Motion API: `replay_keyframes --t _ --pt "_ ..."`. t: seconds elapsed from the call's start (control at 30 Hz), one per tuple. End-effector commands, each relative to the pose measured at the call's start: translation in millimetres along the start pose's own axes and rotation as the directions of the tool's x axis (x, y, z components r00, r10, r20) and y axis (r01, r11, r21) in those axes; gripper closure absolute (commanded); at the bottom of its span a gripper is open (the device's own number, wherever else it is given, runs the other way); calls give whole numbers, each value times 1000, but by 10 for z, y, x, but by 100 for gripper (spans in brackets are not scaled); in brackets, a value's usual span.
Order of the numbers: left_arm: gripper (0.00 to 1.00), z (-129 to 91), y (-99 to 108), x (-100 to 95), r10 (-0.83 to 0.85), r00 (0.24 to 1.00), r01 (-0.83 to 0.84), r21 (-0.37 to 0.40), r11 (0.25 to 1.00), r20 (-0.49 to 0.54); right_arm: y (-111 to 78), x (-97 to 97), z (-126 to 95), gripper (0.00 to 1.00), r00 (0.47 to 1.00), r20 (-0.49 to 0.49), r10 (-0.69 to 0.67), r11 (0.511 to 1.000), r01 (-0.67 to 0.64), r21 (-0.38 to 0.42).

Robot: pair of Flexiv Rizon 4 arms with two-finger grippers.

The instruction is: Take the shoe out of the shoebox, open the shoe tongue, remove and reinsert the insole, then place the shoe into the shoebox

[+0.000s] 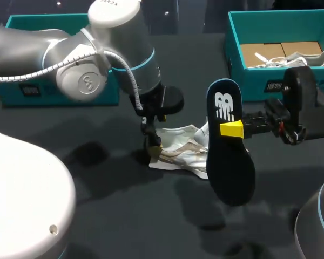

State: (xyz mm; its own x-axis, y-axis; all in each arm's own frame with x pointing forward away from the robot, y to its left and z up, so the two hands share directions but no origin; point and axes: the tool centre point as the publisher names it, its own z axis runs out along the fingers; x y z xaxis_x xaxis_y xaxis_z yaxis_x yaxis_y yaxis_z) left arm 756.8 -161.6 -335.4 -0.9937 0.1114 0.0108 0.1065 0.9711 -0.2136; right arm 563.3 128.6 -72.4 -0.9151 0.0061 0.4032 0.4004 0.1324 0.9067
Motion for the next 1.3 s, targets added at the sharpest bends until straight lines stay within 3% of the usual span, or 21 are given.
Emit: replay_keyframes --t 0.03,0.37,0.57,0.73,0.97,1.13,1.2,1.3 --pt "0 10 -62 -38 8 1000 -9 -55 998 -19 -34 92 -26 100 999 37 0 1000 0 -5" --pt "0 28 -198 -75 23 1000 -24 -90 996 -20 -34 92 -26 100 999 37 0 1000 0 -5" --pt "0 8 -407 -204 34 999 -33 -78 996 2 -34 92 -26 100 999 37 0 1000 0 -5" --pt "0 115 -610 -279 52 999 -50 -81 995 17 -34 92 -26 100 999 37 0 1000 0 -5" --pt "19 382 -724 -364 35 999 -34 -92 995 2 -34 92 -26 100 999 37 0 1000 0 -5" --pt "27 506 -710 -384 28 1000 -29 -100 995 -14 -34 92 -26 100 999 37 0 1000 0 -5" --pt "36 535 -691 -378 24 1000 -26 -102 994 -19 -34 92 -26 100 999 37 0 1000 0 -5" --pt "42 573 -666 -355 23 999 -26 -101 995 -28 -34 92 -26 100 999 37 0 1000 0 -5"
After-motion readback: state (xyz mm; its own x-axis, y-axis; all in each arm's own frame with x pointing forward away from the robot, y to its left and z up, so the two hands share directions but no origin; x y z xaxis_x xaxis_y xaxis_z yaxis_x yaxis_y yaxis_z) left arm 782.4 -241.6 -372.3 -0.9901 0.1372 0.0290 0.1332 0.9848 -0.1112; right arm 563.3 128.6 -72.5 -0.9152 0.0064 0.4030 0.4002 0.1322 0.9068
